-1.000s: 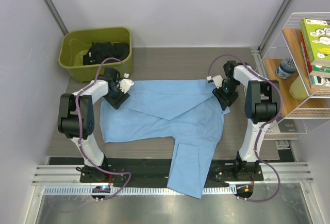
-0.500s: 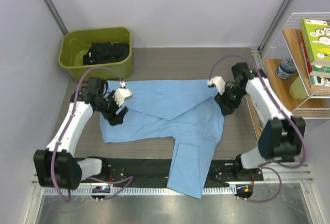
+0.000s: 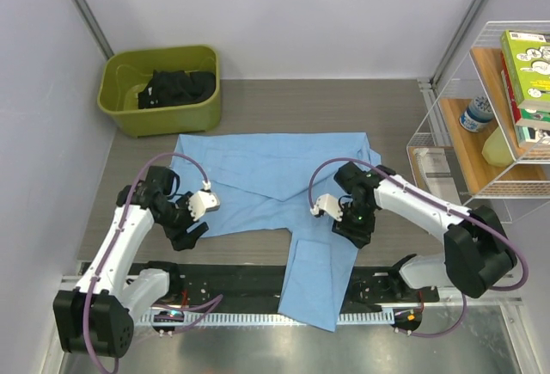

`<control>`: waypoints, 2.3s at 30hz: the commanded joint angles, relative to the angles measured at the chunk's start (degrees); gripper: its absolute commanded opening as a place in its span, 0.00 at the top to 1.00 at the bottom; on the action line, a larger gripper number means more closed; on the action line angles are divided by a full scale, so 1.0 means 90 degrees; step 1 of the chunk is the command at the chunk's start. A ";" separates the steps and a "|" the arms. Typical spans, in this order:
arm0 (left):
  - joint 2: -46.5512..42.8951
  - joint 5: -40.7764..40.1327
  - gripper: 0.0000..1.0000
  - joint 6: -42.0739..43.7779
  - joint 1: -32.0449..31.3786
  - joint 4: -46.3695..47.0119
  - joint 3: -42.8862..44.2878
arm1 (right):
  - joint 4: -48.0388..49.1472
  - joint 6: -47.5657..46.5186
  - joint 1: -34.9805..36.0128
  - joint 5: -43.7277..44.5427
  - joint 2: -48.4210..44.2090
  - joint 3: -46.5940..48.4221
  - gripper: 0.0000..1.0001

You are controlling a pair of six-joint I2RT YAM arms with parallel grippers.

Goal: Fold and stack the long sleeve shirts
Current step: Fold the shirt

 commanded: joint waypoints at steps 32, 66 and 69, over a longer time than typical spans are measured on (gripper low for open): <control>0.0955 -0.1319 0.68 0.2168 -0.0087 0.1657 -0.1063 | 0.0590 0.0828 0.0318 0.1297 -0.0154 0.0151 0.99; 0.3032 -0.0703 1.00 0.1778 0.0137 0.0572 0.2705 | -0.1216 -0.1359 -0.1127 0.0867 0.1495 0.3956 0.99; 0.3452 -0.0684 1.00 0.1680 0.0254 0.0728 0.3028 | -0.1373 -0.1515 -0.1273 0.0847 0.2071 0.4455 0.99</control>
